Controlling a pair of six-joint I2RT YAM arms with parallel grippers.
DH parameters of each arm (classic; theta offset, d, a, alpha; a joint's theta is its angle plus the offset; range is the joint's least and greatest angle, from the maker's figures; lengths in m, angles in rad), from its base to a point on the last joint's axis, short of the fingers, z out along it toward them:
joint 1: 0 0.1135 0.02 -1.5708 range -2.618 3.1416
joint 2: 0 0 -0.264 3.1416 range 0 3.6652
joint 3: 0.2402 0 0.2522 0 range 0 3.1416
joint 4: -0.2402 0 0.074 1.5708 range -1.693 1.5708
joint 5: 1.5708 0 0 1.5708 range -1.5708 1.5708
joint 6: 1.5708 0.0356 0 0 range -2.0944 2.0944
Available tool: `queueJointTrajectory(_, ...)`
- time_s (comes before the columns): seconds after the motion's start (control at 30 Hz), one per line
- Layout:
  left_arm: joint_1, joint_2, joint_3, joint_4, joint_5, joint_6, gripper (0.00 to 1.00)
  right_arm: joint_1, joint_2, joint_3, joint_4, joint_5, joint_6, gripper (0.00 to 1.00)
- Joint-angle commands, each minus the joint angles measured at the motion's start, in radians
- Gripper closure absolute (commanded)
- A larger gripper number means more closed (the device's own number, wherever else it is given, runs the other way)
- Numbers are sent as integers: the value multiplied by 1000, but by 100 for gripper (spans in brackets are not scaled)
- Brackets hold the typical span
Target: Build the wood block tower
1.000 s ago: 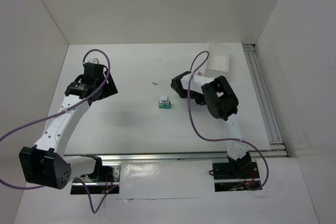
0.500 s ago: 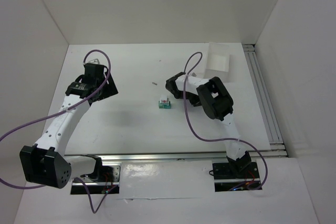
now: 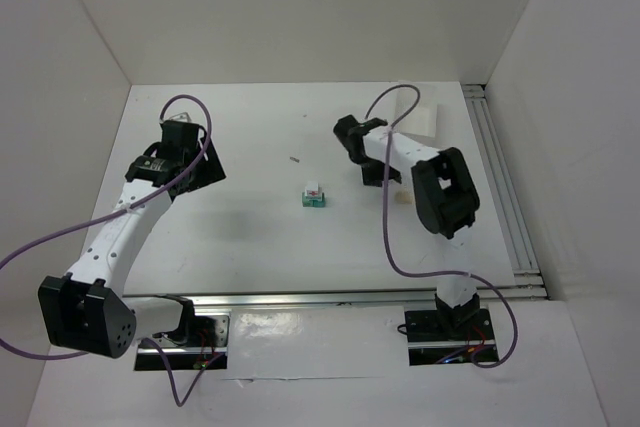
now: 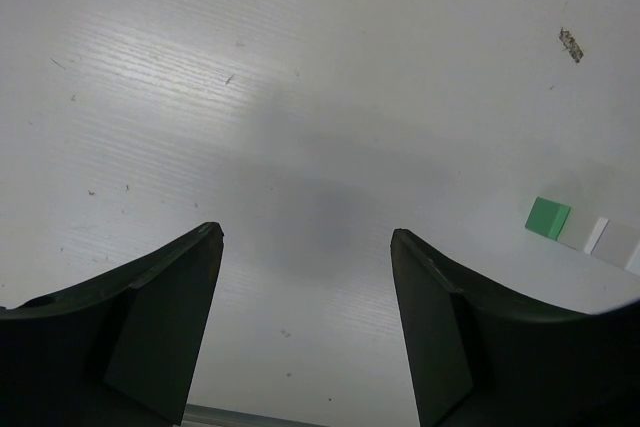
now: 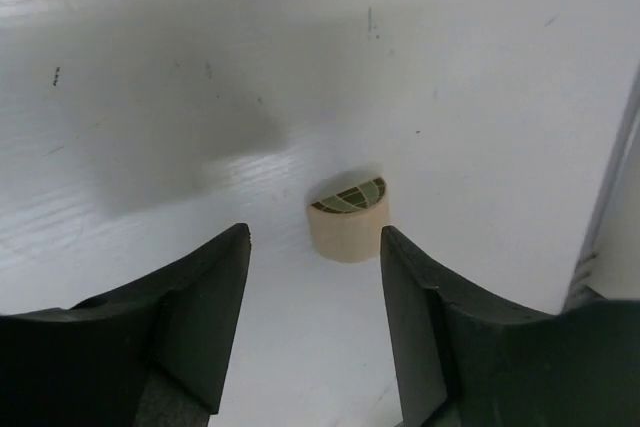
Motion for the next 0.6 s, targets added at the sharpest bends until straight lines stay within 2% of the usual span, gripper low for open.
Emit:
queueJointTrajectory(0.0,6,6,18,23,18,10,19,-61,-184,-82,212,-195,-64,36)
queueJointTrajectory(0.07,6,6,27,23,18,10,19,-109,-277,-182,264,-253,-73,22)
queueJointTrajectory(0.17,-4,6,27,23,18,10,19,-176,-350,-297,344,-359,-83,12)
queueJointTrajectory(0.43,-4,6,27,23,18,10,19,-282,-368,-436,465,-548,-113,10)
queueJointTrajectory(0.57,-4,6,36,23,18,10,20,-292,-359,-448,488,-536,-123,15)
